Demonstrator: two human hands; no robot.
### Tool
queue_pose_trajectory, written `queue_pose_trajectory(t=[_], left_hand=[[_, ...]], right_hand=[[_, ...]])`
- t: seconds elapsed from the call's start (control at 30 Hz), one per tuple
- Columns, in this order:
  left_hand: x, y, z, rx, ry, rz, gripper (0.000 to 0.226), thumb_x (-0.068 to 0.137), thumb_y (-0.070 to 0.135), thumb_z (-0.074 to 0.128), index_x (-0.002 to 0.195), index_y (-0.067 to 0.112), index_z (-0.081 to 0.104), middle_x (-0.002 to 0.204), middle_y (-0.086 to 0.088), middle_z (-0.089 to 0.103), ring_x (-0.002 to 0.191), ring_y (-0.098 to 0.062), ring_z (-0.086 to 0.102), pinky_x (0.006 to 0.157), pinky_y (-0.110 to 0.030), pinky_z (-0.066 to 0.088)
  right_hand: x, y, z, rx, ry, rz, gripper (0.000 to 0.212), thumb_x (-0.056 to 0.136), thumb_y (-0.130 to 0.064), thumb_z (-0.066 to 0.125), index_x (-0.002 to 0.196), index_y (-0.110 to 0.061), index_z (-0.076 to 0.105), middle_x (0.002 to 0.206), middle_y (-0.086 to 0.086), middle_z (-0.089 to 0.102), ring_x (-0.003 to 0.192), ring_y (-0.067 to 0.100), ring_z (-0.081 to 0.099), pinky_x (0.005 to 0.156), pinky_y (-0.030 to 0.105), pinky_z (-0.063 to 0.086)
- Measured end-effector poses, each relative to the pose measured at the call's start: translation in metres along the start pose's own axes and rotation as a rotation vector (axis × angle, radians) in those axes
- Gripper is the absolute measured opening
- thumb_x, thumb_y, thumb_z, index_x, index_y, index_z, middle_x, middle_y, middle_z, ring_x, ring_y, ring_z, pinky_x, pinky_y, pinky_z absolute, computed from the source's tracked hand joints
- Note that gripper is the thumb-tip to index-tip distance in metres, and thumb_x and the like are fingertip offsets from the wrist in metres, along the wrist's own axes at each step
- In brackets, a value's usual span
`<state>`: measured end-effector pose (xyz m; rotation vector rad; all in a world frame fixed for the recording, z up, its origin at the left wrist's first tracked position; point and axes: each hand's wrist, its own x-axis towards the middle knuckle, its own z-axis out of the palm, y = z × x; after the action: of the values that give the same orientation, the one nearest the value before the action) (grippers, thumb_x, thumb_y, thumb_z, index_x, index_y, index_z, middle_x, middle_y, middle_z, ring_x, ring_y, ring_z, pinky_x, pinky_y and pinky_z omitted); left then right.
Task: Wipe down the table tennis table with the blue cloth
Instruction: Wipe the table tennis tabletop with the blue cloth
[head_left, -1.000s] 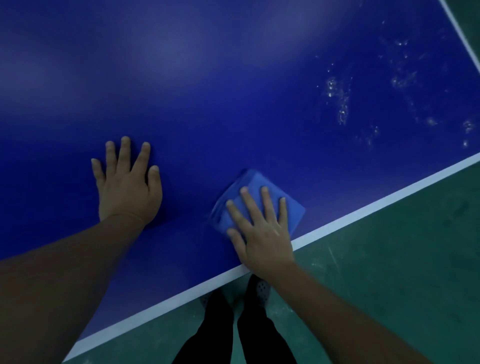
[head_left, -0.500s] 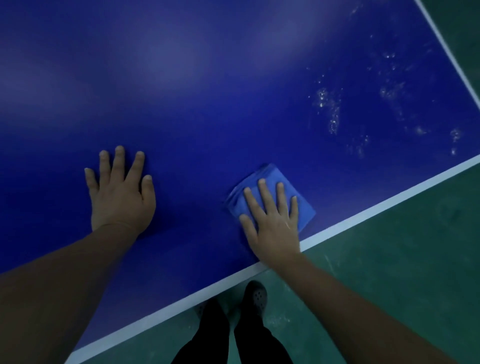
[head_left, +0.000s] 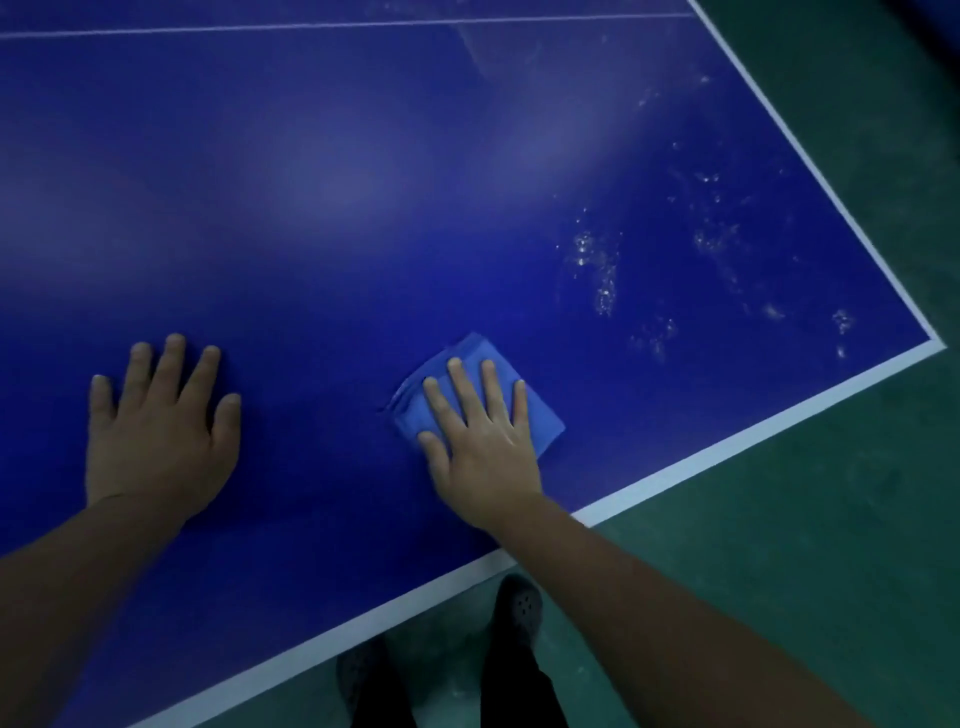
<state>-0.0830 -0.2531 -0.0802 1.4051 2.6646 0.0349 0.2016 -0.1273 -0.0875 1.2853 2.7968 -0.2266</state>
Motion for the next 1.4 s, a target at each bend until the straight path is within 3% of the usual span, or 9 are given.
queue_pose_trajectory(t=[0.07, 0.23, 0.37, 0.67, 0.9, 1.0, 1.1, 1.23, 1.4], left_hand=[[-0.008, 0.012, -0.004, -0.018, 0.015, 0.013, 0.075, 0.096, 0.059, 0.012, 0.154, 0.015, 0.029, 0.164, -0.009, 0.019, 0.152, -0.028, 0.008, 0.120, -0.054, 0.006], [-0.052, 0.102, -0.007, -0.160, -0.069, -0.005, 0.073, 0.093, 0.050, 0.024, 0.154, 0.009, 0.030, 0.164, -0.010, 0.018, 0.152, -0.028, 0.008, 0.122, -0.053, 0.008], [-0.093, 0.185, 0.009, -0.205, -0.072, 0.048, 0.075, 0.094, 0.051, 0.022, 0.153, 0.005, 0.029, 0.163, -0.012, 0.019, 0.152, -0.027, 0.008, 0.122, -0.054, 0.008], [-0.104, 0.213, 0.028, -0.128, -0.067, 0.038, 0.070, 0.093, 0.046, 0.031, 0.150, 0.006, 0.034, 0.162, -0.016, 0.020, 0.152, -0.032, 0.010, 0.120, -0.053, 0.003], [-0.103, 0.215, 0.024, -0.144, -0.114, 0.038, 0.067, 0.094, 0.046, 0.027, 0.149, 0.009, 0.039, 0.162, -0.012, 0.019, 0.152, -0.029, 0.006, 0.121, -0.054, 0.000], [-0.103, 0.216, 0.023, -0.153, -0.109, 0.034, 0.068, 0.094, 0.046, 0.026, 0.150, 0.009, 0.038, 0.162, -0.012, 0.017, 0.153, -0.029, 0.004, 0.121, -0.052, -0.002], [-0.104, 0.216, 0.025, -0.145, -0.096, 0.035, 0.067, 0.096, 0.045, 0.025, 0.150, 0.009, 0.037, 0.163, -0.012, 0.018, 0.153, -0.028, 0.002, 0.122, -0.051, -0.003], [-0.105, 0.216, 0.026, -0.128, -0.092, 0.028, 0.067, 0.096, 0.046, 0.024, 0.151, 0.009, 0.036, 0.163, -0.011, 0.017, 0.153, -0.026, 0.000, 0.122, -0.049, -0.005], [-0.104, 0.217, 0.025, -0.136, -0.085, 0.031, 0.067, 0.096, 0.045, 0.025, 0.151, 0.008, 0.035, 0.163, -0.011, 0.015, 0.153, -0.025, -0.002, 0.122, -0.047, -0.007]], right_hand=[[0.009, 0.041, -0.006, 0.001, 0.005, -0.054, 0.057, 0.102, -0.053, 0.026, 0.154, -0.031, 0.032, 0.165, -0.001, 0.023, 0.153, 0.033, 0.013, 0.120, 0.060, 0.010], [-0.012, 0.173, -0.029, -0.009, -0.050, 0.427, 0.061, 0.103, -0.054, 0.015, 0.160, -0.032, 0.014, 0.168, -0.004, 0.001, 0.154, 0.028, -0.005, 0.122, 0.057, -0.001], [-0.024, 0.153, -0.023, 0.038, -0.032, 0.583, 0.060, 0.104, -0.048, 0.025, 0.159, -0.025, 0.019, 0.168, 0.001, 0.002, 0.154, 0.032, -0.004, 0.121, 0.060, 0.000], [0.140, 0.038, -0.016, 0.107, 0.035, 0.077, 0.058, 0.103, -0.048, 0.023, 0.158, -0.032, 0.016, 0.168, -0.001, 0.005, 0.153, 0.032, -0.005, 0.119, 0.058, -0.010], [0.033, 0.282, -0.042, 0.098, 0.048, 0.830, 0.059, 0.104, -0.048, 0.023, 0.159, -0.032, 0.015, 0.168, 0.001, 0.007, 0.153, 0.035, 0.004, 0.119, 0.063, 0.005], [0.011, 0.286, -0.040, 0.119, 0.076, 1.023, 0.060, 0.104, -0.049, 0.019, 0.160, -0.028, 0.014, 0.168, 0.004, 0.007, 0.153, 0.037, 0.003, 0.119, 0.063, 0.002], [0.020, 0.203, -0.028, 0.087, 0.130, 0.769, 0.059, 0.102, -0.044, 0.029, 0.158, -0.027, 0.023, 0.167, 0.006, 0.014, 0.152, 0.038, 0.009, 0.117, 0.063, 0.004], [-0.025, 0.134, -0.006, 0.025, 0.033, -0.090, 0.054, 0.100, -0.047, 0.035, 0.152, -0.031, 0.037, 0.162, 0.002, 0.030, 0.151, 0.036, 0.018, 0.119, 0.064, 0.010], [-0.029, 0.291, -0.034, -0.044, 0.027, 0.456, 0.061, 0.098, -0.047, 0.024, 0.155, -0.027, 0.032, 0.164, 0.006, 0.024, 0.151, 0.037, 0.018, 0.118, 0.063, 0.015]])
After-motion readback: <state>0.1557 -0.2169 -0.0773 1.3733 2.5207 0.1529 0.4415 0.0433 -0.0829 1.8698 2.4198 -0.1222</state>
